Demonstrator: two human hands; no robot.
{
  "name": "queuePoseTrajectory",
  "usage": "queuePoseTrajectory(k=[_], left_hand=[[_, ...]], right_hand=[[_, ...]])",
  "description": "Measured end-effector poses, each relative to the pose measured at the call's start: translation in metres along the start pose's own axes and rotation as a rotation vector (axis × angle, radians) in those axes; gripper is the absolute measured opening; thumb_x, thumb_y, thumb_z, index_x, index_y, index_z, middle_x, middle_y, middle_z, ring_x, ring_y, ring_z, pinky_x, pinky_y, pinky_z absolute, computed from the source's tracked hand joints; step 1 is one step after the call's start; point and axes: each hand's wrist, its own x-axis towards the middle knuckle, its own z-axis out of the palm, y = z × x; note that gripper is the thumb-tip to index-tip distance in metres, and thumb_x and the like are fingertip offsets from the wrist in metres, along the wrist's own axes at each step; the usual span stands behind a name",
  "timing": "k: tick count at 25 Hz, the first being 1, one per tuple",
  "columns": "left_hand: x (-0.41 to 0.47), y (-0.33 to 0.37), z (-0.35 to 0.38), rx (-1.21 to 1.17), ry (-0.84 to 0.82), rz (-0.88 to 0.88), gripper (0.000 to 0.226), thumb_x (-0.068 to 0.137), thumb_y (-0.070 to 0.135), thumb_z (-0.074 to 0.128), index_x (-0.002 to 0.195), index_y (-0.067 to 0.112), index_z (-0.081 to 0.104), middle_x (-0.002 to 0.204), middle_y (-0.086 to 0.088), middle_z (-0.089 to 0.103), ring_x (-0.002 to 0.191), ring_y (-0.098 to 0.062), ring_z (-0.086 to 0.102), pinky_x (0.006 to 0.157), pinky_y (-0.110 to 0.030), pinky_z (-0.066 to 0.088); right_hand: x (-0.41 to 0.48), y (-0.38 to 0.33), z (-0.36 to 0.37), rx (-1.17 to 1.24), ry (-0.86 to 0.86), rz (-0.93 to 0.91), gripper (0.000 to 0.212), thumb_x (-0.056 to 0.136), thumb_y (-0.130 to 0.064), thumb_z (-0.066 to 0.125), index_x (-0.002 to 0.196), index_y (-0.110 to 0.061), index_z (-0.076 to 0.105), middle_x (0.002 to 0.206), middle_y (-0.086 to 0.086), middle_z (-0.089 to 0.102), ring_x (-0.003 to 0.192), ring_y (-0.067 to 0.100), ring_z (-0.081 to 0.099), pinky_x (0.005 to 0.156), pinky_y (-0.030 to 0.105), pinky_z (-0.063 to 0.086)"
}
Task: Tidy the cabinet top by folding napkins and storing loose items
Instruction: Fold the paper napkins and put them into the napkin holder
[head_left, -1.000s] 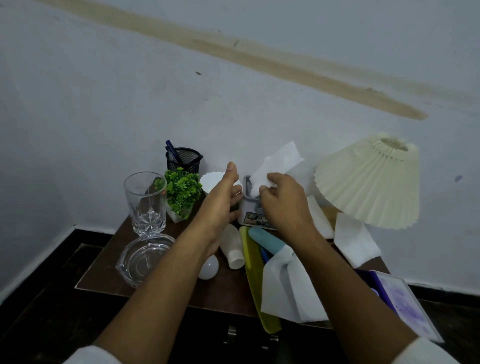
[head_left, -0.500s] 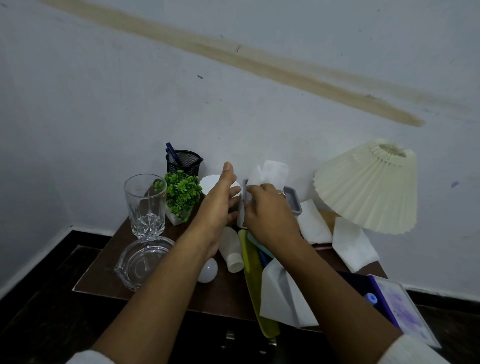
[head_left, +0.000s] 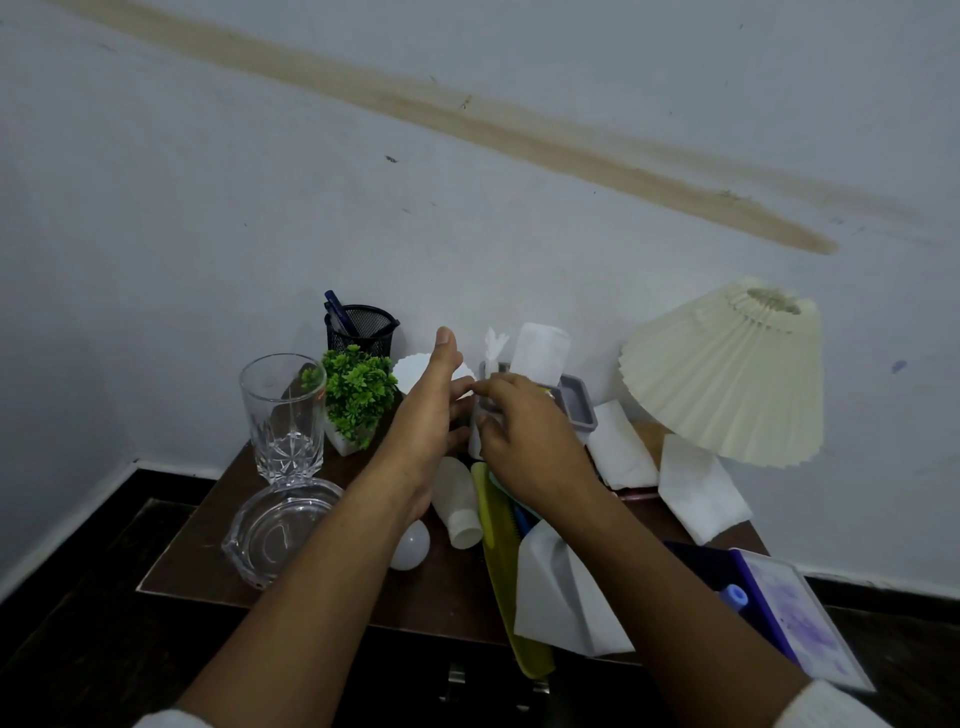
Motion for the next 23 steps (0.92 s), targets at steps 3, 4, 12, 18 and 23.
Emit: queuePoseTrajectory(k=[3, 4, 12, 18, 23], left_hand=[[-0.006, 0.003, 0.003, 0.007, -0.009, -0.011, 0.07, 0.097, 0.068, 0.03, 0.152, 0.027, 0.039, 0.148, -0.001, 0.051, 0.095, 0.001, 0.057, 0.082, -0.028, 0.046], [-0.007, 0.005, 0.003, 0.012, -0.01, -0.011, 0.069, 0.097, 0.067, 0.03, 0.153, 0.027, 0.039, 0.147, -0.001, 0.051, 0.096, 0.0, 0.057, 0.081, -0.027, 0.046], [-0.024, -0.009, 0.019, 0.19, 0.123, 0.211, 0.036, 0.1, 0.052, 0.048, 0.097, 0.027, 0.073, 0.102, -0.005, 0.073, 0.091, -0.012, 0.067, 0.083, -0.038, 0.056], [-0.032, -0.027, 0.035, 0.245, 0.017, 0.192, 0.038, 0.101, 0.048, 0.047, 0.098, 0.023, 0.075, 0.102, -0.001, 0.075, 0.087, -0.015, 0.068, 0.081, -0.036, 0.055], [-0.029, -0.03, 0.035, 0.245, 0.025, 0.195, 0.04, 0.101, 0.048, 0.046, 0.097, 0.023, 0.077, 0.101, -0.003, 0.075, 0.083, -0.015, 0.067, 0.08, -0.037, 0.055]], right_hand=[[-0.006, 0.002, -0.008, 0.027, -0.056, -0.022, 0.039, 0.094, -0.011, 0.054, 0.132, -0.018, 0.062, 0.134, 0.0, 0.059, 0.119, 0.017, 0.056, 0.103, 0.028, 0.046], [-0.01, 0.004, -0.012, 0.042, -0.042, -0.011, 0.04, 0.095, -0.011, 0.055, 0.133, -0.018, 0.061, 0.138, 0.0, 0.057, 0.123, 0.016, 0.054, 0.103, 0.025, 0.043], [-0.069, 0.062, -0.051, -0.033, 0.048, 0.266, 0.031, 0.1, -0.015, 0.05, 0.127, -0.022, 0.063, 0.12, -0.001, 0.064, 0.102, 0.014, 0.061, 0.088, 0.032, 0.053], [-0.064, 0.097, -0.055, -0.288, -0.072, 0.403, 0.039, 0.098, -0.017, 0.056, 0.136, -0.021, 0.057, 0.136, 0.006, 0.057, 0.106, 0.026, 0.063, 0.089, 0.034, 0.052], [-0.049, 0.11, -0.044, -0.35, -0.13, 0.307, 0.033, 0.097, -0.019, 0.053, 0.127, -0.022, 0.065, 0.128, 0.008, 0.059, 0.101, 0.027, 0.064, 0.084, 0.035, 0.054]])
